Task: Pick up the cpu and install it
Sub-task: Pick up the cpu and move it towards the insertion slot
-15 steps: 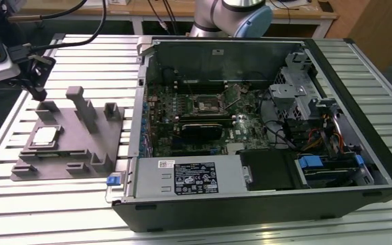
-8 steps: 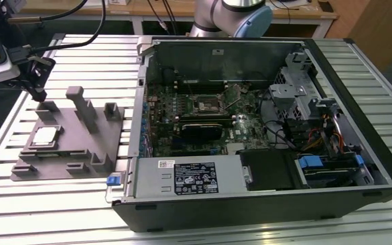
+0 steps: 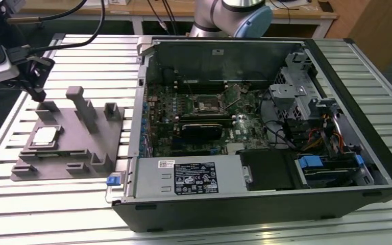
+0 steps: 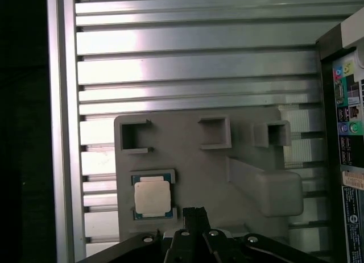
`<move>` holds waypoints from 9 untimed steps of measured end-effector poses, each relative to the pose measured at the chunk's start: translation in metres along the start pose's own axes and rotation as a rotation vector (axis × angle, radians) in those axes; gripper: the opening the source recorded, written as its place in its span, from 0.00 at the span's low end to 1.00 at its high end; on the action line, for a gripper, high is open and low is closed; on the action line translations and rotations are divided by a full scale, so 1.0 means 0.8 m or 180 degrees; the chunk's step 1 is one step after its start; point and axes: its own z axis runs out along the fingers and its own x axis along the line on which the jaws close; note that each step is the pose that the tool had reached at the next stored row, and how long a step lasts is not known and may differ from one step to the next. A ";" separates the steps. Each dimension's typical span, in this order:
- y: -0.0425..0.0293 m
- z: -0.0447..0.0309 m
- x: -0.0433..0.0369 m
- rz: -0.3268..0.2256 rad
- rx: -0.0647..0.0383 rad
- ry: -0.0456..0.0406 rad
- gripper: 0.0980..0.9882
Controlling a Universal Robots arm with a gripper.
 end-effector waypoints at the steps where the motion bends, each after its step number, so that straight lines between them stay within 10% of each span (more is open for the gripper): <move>1: 0.0000 0.0001 0.000 0.0000 0.0000 0.0000 0.01; 9: -0.0007 0.0010 0.008 0.0000 0.0000 0.0000 0.01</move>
